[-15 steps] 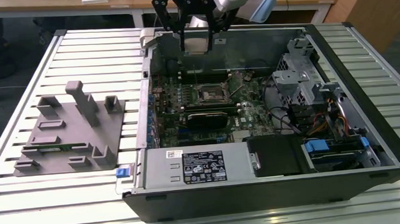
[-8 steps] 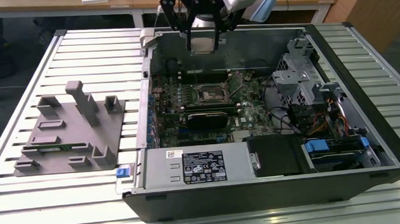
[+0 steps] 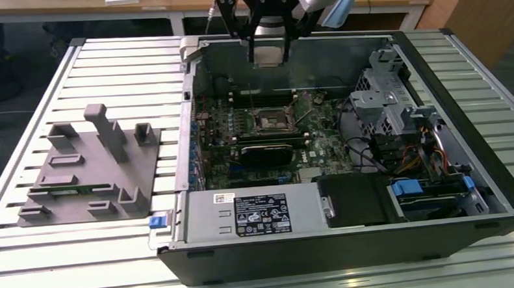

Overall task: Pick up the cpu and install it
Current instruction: 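Pick up the cpu and move it towards the insertion slot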

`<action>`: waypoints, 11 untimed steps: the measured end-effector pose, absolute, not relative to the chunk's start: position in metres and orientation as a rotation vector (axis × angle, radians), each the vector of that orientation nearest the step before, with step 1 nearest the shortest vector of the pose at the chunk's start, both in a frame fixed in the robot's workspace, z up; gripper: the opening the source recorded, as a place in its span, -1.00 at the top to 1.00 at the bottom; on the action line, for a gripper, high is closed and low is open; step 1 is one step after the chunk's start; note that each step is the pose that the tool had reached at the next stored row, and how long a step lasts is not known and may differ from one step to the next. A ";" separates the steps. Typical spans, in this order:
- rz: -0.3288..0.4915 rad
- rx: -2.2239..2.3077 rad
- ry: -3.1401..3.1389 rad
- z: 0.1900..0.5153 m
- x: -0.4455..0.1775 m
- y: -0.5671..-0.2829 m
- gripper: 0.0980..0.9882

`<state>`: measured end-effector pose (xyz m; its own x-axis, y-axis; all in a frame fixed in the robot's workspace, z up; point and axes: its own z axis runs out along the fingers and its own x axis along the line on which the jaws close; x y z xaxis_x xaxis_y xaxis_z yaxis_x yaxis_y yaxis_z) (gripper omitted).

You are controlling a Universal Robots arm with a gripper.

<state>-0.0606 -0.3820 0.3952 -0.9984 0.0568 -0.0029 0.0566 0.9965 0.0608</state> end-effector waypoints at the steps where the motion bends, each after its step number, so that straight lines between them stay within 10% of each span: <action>1: 0.095 0.089 3.134 0.395 -0.059 -0.381 0.02; 11: 0.097 0.088 3.128 0.394 -0.041 -0.374 0.02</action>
<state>-0.0415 -0.3743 0.3940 -0.9983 0.0568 -0.0090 0.0561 0.9965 0.0624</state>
